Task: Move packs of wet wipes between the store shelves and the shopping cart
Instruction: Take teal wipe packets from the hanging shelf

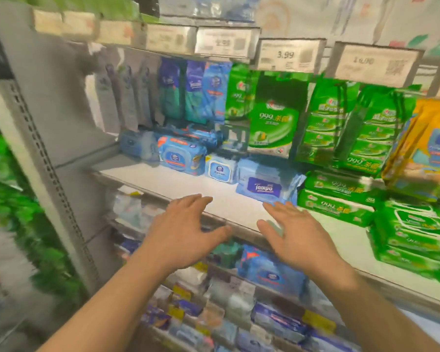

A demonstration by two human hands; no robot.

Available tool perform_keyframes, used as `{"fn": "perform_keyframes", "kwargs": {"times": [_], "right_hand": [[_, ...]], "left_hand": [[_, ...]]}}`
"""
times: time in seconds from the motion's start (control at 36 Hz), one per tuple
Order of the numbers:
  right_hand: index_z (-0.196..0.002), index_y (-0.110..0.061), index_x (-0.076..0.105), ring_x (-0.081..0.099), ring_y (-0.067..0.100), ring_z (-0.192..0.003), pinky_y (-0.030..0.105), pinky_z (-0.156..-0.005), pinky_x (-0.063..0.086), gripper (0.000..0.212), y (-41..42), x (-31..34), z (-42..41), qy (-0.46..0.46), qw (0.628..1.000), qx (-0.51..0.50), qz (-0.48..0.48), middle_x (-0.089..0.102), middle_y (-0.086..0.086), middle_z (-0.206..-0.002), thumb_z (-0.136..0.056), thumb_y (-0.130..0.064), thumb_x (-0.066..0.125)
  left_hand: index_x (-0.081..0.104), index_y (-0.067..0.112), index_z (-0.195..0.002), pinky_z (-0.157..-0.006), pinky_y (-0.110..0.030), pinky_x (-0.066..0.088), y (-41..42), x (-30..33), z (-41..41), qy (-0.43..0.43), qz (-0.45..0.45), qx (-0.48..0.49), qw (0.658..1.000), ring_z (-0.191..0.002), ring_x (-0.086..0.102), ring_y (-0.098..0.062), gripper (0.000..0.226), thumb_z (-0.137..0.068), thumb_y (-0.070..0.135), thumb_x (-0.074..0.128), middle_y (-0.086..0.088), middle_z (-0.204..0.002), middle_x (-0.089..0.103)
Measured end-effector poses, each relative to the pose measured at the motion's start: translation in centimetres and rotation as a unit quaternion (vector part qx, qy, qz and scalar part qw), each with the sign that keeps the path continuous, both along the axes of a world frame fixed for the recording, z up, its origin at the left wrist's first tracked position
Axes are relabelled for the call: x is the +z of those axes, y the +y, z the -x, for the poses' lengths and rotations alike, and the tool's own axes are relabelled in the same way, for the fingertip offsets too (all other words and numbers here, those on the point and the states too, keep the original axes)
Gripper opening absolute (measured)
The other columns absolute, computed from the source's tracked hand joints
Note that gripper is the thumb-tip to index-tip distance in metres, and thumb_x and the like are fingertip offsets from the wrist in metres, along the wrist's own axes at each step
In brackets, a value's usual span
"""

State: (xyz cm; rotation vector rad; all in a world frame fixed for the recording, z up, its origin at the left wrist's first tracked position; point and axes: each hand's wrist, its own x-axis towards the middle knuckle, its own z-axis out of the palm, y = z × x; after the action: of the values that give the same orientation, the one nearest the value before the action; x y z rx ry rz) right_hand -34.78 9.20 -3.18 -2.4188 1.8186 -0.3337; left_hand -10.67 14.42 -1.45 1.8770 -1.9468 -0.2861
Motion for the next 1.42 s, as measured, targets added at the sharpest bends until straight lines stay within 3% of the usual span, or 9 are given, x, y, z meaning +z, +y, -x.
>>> {"fn": "perform_keyframes", "kwargs": {"times": [0.22,0.44,0.56,0.69,0.81,0.97,1.17,1.33,1.42], "right_hand": [[-0.157,-0.038,0.031,0.022,0.018,-0.155,0.042,-0.124,0.022,0.064,3.9,-0.1,-17.6,0.01,0.993,0.118,-0.006,0.03,-0.007,-0.165,-0.099,-0.066,0.034],[-0.151,-0.04,0.043,0.036,0.018,-0.149,0.039,-0.121,0.029,0.073,7.5,-0.9,-33.8,0.01,0.971,0.24,-0.009,0.045,-0.007,-0.158,-0.089,-0.076,0.026],[-0.154,-0.043,0.034,0.027,0.017,-0.153,0.045,-0.124,0.023,0.069,8.7,-1.9,-41.1,0.003,0.954,0.299,-0.032,0.035,-0.013,-0.162,-0.093,-0.075,0.027],[-0.156,-0.042,0.032,0.022,0.014,-0.154,0.047,-0.125,0.016,0.066,9.7,-3.1,-50.4,0.012,0.929,0.365,-0.061,0.032,-0.011,-0.164,-0.096,-0.07,0.033],[-0.156,-0.042,0.032,0.021,0.016,-0.155,0.048,-0.126,0.019,0.065,10.2,-4.7,-58.1,0.009,0.908,0.412,-0.076,0.032,-0.009,-0.164,-0.097,-0.069,0.037],[-0.156,-0.04,0.033,0.026,0.017,-0.153,0.043,-0.125,0.019,0.063,11.5,-6.2,-68.8,0.023,0.872,0.475,-0.116,0.034,-0.009,-0.163,-0.099,-0.065,0.04],[-0.154,-0.033,0.04,0.034,0.017,-0.149,0.035,-0.12,0.03,0.063,14.3,-7.6,-79.4,0.025,0.823,0.552,-0.134,0.04,-0.007,-0.161,-0.099,-0.062,0.044],[-0.158,-0.038,0.029,0.024,0.018,-0.154,0.042,-0.125,0.023,0.064,17.3,-9.6,-86.0,0.079,0.788,0.59,-0.159,0.029,-0.007,-0.166,-0.1,-0.063,0.038],[-0.158,-0.04,0.028,0.023,0.018,-0.154,0.045,-0.126,0.018,0.065,18.7,-11.0,-89.1,0.091,0.784,0.589,-0.172,0.03,-0.006,-0.165,-0.099,-0.065,0.037]], "left_hand": [[0.037,0.038,-0.148,-0.114,-0.042,0.037,9.3,-1.1,-16.1,-0.004,-0.023,0.132,0.991,-0.141,0.035,-0.016,0.096,-0.068,0.09,0.038,0.013,-0.154,0.038],[0.022,0.042,-0.155,-0.119,-0.043,0.028,18.3,-1.6,-29.0,0.016,-0.077,0.261,0.962,-0.149,0.021,-0.018,0.092,-0.077,0.086,0.041,0.012,-0.163,0.022],[0.02,0.045,-0.155,-0.119,-0.045,0.027,22.0,-2.4,-34.3,0.033,-0.073,0.321,0.944,-0.15,0.019,-0.015,0.089,-0.078,0.086,0.04,0.016,-0.163,0.02],[0.024,0.043,-0.154,-0.118,-0.046,0.031,25.5,-3.7,-40.9,0.042,-0.081,0.397,0.913,-0.146,0.028,-0.017,0.098,-0.069,0.091,0.031,0.012,-0.161,0.026],[0.029,0.035,-0.155,-0.12,-0.037,0.025,27.7,-4.5,-46.0,0.067,-0.095,0.451,0.885,-0.147,0.027,-0.017,0.085,-0.083,0.075,0.05,0.009,-0.162,0.025],[0.029,0.039,-0.153,-0.117,-0.036,0.028,31.0,-5.4,-53.2,0.089,-0.085,0.522,0.844,-0.146,0.029,-0.015,0.078,-0.086,0.072,0.052,0.01,-0.16,0.029],[0.038,0.035,-0.149,-0.114,-0.039,0.037,34.8,-7.2,-60.0,0.106,-0.067,0.604,0.787,-0.136,0.043,-0.016,0.102,-0.063,0.091,0.035,0.006,-0.151,0.043],[0.044,0.037,-0.145,-0.109,-0.037,0.041,38.3,-9.0,-64.7,0.144,-0.059,0.638,0.754,-0.129,0.05,-0.013,0.093,-0.066,0.085,0.043,0.009,-0.145,0.05],[0.048,0.035,-0.141,-0.097,-0.026,0.038,39.5,-10.1,-67.9,0.179,-0.054,0.64,0.745,-0.121,0.049,-0.011,0.071,-0.079,0.069,0.061,0.007,-0.142,0.051]]}}
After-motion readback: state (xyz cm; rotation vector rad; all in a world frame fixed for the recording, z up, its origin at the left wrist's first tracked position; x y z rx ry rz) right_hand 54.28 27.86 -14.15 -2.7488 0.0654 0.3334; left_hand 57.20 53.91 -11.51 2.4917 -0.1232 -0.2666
